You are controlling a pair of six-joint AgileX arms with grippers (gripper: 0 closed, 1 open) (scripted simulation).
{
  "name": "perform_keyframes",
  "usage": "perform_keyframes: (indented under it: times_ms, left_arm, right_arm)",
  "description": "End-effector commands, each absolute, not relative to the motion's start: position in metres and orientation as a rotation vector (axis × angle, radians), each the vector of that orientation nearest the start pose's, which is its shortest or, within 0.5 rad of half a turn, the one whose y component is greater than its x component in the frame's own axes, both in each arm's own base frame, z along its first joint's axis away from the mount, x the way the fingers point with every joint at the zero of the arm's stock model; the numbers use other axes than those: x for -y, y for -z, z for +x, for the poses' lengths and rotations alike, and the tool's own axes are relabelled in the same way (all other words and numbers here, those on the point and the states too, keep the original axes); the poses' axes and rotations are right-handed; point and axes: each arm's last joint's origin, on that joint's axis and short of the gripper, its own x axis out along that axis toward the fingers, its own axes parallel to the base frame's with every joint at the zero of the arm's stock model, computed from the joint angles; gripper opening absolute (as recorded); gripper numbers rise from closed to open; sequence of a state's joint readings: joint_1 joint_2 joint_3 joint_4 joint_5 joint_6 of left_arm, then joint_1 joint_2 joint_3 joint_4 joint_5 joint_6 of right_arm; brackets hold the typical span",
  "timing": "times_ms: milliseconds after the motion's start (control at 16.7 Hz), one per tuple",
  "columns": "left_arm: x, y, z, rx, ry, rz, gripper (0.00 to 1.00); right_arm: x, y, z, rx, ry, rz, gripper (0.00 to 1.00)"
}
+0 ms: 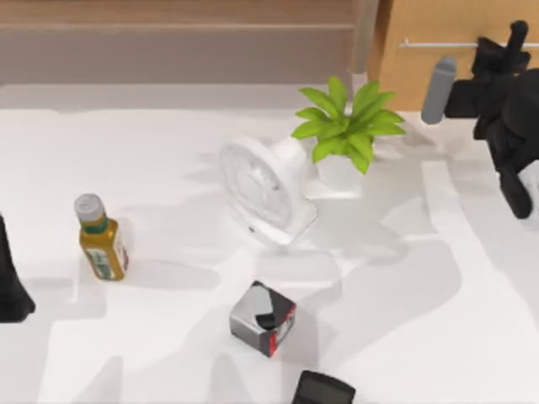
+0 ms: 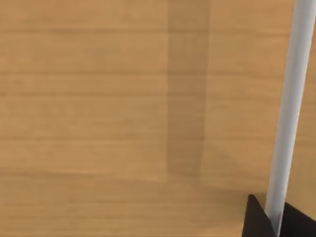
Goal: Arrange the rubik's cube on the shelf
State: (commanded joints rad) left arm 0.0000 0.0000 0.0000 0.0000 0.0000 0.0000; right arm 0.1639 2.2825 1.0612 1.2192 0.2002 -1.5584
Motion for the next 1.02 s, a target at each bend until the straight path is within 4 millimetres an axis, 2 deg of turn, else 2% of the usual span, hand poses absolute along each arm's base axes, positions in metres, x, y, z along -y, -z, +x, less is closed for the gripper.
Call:
perform_keyframes:
  times_ms: [540, 720, 1020]
  left_arm:
    - [0.001, -0.160, 0.106, 0.000, 0.000, 0.000, 1.00]
    - [0.001, -0.160, 0.106, 0.000, 0.000, 0.000, 1.00]
    - [0.001, -0.160, 0.106, 0.000, 0.000, 0.000, 1.00]
  right_arm:
    - [-0.065, -0.089, 0.428, -0.018, 0.017, -1.568, 0.00]
    - [-0.060, -0.091, 0.414, -0.026, 0.040, -1.568, 0.00]
    - [-0.067, -0.089, 0.376, -0.017, 0.017, -1.570, 0.00]
